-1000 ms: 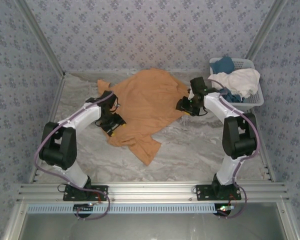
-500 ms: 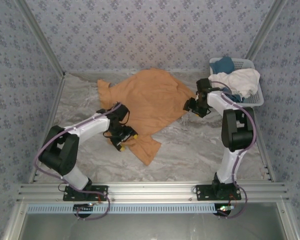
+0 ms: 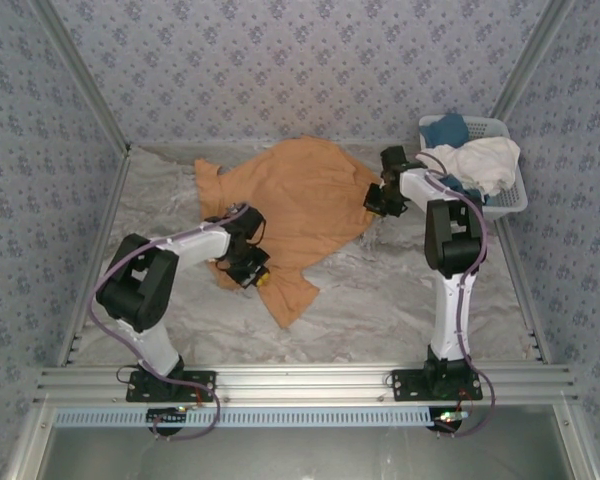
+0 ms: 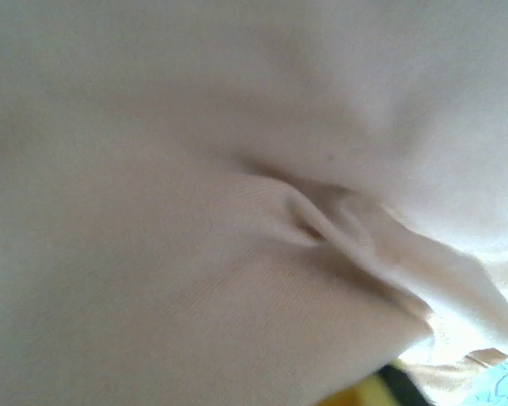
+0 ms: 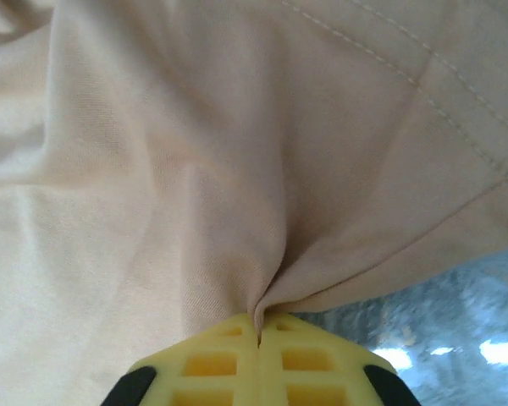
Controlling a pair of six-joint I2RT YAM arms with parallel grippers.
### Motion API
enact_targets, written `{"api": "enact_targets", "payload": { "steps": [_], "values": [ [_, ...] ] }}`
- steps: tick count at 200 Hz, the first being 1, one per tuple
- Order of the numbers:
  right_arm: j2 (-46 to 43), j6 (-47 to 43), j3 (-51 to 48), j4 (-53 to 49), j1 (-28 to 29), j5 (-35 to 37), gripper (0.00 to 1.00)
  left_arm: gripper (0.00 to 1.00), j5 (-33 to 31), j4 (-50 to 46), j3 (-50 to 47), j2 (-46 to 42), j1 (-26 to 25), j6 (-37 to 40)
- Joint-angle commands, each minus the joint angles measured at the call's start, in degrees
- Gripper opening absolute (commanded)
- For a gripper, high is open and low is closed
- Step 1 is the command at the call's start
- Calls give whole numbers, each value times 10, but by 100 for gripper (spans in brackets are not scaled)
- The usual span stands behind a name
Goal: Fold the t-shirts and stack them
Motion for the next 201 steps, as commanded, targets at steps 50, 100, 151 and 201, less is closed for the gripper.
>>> {"api": "enact_targets", "payload": {
  "steps": [50, 100, 151, 201],
  "values": [
    [-273, 8, -128, 50, 6, 41, 0, 0, -90, -44, 38, -200, 43, 152],
    [-491, 2, -165, 58, 53, 81, 0, 0, -194, -53, 97, -381, 42, 237],
    [-673, -20, -134, 52, 167, 231, 0, 0, -252, 67, 159, -507, 39, 280],
    [-603, -43, -38, 35, 131, 230, 0, 0, -231, 75, 324, -343, 54, 302]
  ]
}}
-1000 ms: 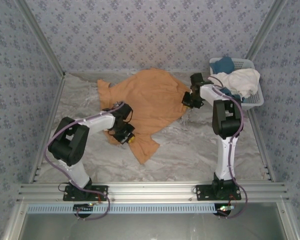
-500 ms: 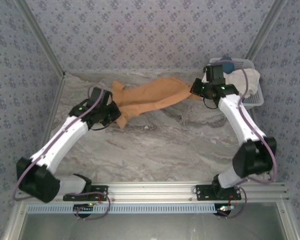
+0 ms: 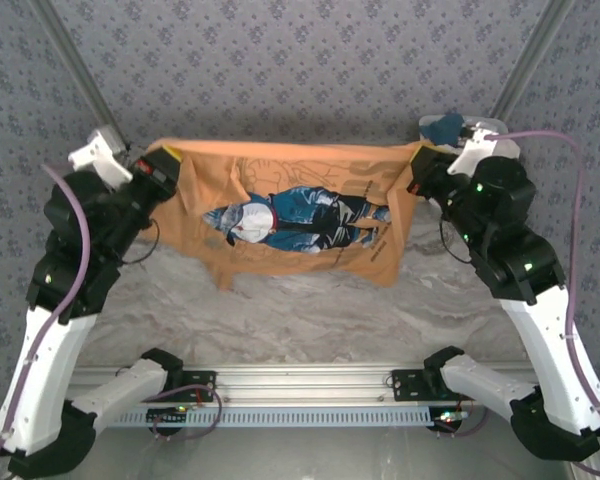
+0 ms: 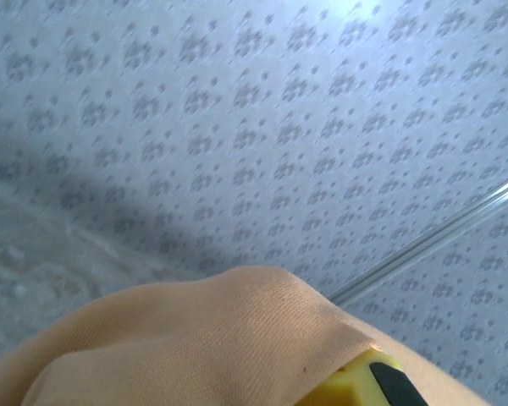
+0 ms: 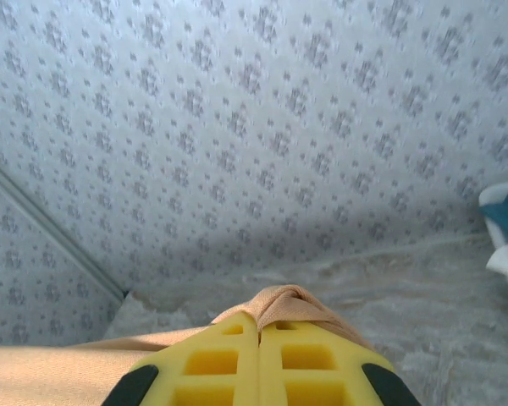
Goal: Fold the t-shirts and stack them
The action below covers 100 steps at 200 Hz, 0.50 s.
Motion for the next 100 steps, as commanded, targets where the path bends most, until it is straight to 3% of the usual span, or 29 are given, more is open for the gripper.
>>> {"api": "enact_targets", "payload": {
  "steps": [1, 26, 52, 56, 61, 68, 74, 90, 100],
  "values": [
    [76, -17, 43, -13, -37, 15, 0, 0, -7, 14, 51, 107, 15, 20],
    [203, 28, 87, -8, -114, -60, 0, 0, 47, 2, 111, 244, 82, -37],
    [379, 40, 173, -5, -161, -136, 0, 0, 110, 42, 161, 395, 132, -33],
    [412, 41, 201, -23, -167, -147, 7, 0, 125, 35, 182, 425, 139, -31],
    [446, 41, 238, -51, -173, -161, 17, 8, 141, 15, 217, 461, 146, -29],
    [501, 40, 289, -87, -181, -175, 30, 31, 161, -26, 274, 515, 154, -23],
    [534, 39, 325, -115, -186, -180, 37, 42, 169, -72, 325, 554, 157, -16],
    [560, 33, 340, -128, -185, -178, 46, 58, 142, -158, 389, 597, 148, 23],
    [547, 36, 306, -116, -181, -169, 48, 61, 129, -180, 373, 590, 147, 33]
  ]
}}
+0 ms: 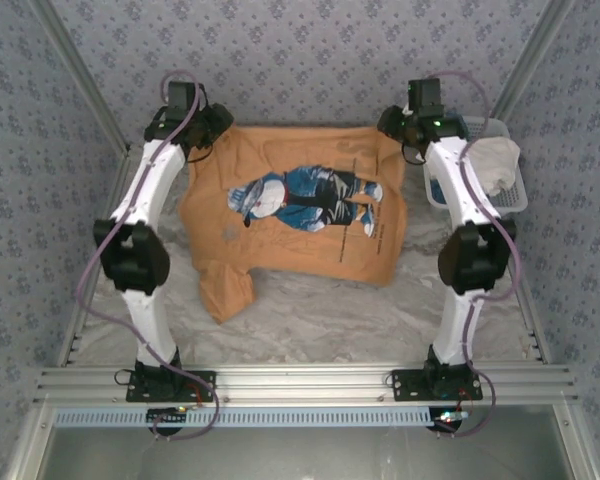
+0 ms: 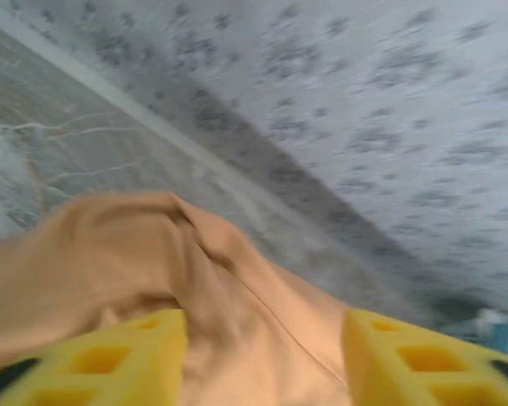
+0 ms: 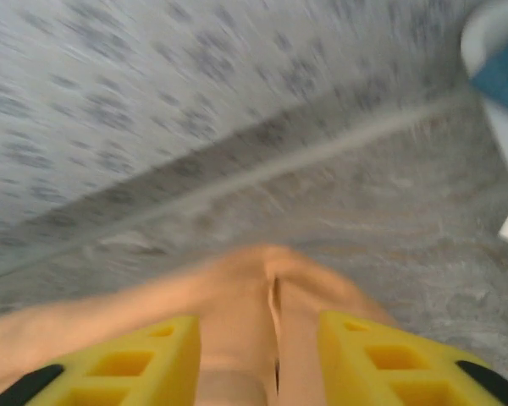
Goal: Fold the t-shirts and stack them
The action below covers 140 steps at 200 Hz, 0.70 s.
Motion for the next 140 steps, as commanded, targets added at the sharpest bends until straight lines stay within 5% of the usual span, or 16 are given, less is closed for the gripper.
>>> {"api": "enact_targets", "payload": {
  "steps": [1, 86, 140],
  "values": [
    [-34, 6, 2, -61, 2, -23, 48, 61, 4, -122, 44, -30, -6, 44],
    [-297, 66, -479, 33, 116, -35, 46, 51, 9, -211, -569, -327, 18, -12],
    [-343, 88, -598, 29, 134, -73, 46, 53, 12, -216, -703, -384, 63, -13]
  ]
}}
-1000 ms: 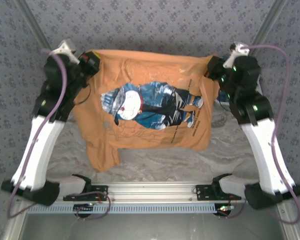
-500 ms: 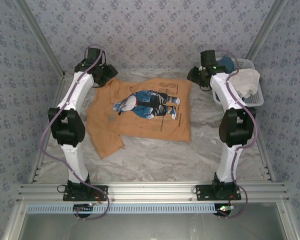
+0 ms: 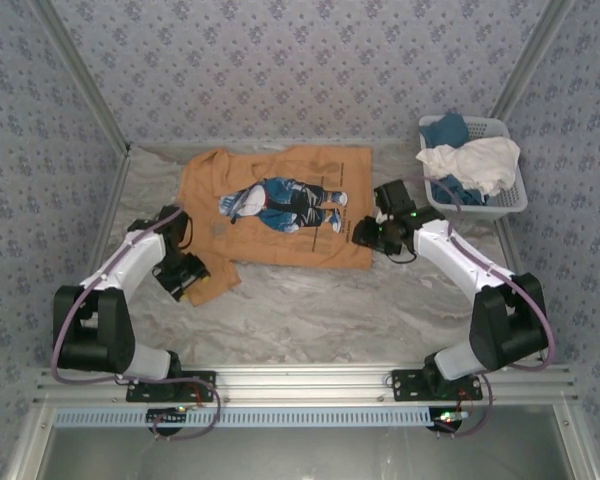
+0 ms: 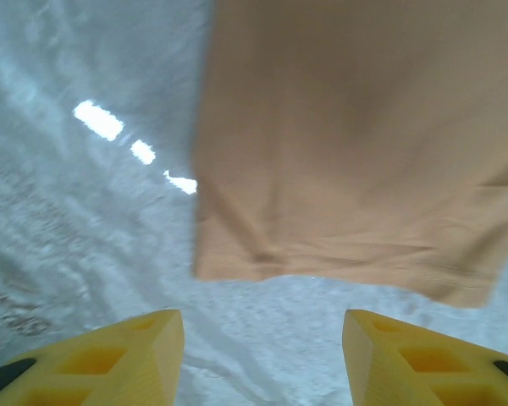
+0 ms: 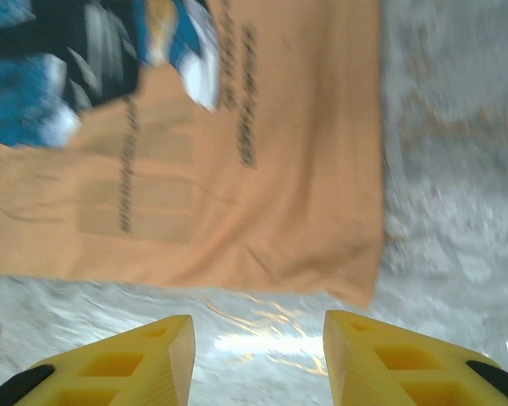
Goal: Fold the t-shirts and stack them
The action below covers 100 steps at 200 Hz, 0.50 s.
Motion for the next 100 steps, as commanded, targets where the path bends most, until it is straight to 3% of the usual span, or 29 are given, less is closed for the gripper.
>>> {"api": "enact_targets", "payload": {
  "steps": [1, 71, 80, 100],
  "values": [
    [-18, 21, -13, -2, -2, -23, 46, 53, 11, 3, -27, -16, 20, -7],
    [-18, 18, -10, -10, -20, -34, 46, 49, 72, 113, -91, 36, 25, -32],
    [-20, 18, -12, -25, -24, -35, 46, 42, 77, 126, -92, 49, 22, -33],
    [-21, 19, -18, -38, -36, -27, 47, 7, 49, 122, -81, 57, 19, -34]
  ]
}}
